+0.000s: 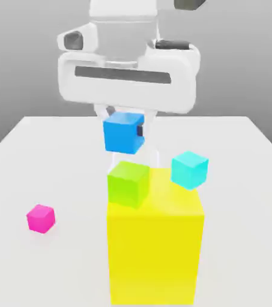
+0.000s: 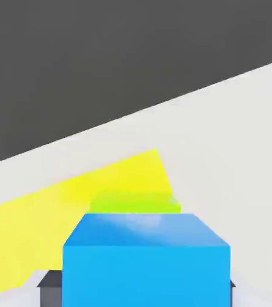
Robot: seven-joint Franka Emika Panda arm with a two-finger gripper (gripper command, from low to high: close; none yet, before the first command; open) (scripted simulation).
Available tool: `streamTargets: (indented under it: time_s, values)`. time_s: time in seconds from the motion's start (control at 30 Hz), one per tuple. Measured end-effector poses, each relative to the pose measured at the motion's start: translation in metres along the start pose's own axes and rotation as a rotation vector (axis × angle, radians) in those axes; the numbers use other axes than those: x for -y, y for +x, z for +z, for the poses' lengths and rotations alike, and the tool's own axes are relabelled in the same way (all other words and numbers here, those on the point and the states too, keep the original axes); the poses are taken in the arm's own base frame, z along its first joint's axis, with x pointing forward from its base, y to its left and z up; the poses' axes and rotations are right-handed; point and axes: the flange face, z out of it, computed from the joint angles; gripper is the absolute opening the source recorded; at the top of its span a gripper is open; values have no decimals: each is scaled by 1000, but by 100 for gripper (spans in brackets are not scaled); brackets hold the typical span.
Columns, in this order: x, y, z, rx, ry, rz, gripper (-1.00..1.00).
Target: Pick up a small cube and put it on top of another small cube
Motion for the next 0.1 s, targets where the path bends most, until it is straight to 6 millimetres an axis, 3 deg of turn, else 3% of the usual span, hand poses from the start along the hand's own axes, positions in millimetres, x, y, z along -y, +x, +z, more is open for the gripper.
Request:
streamTargets:
  time_s: [0.1]
  values:
    - [0, 0, 0, 0, 0, 0, 100]
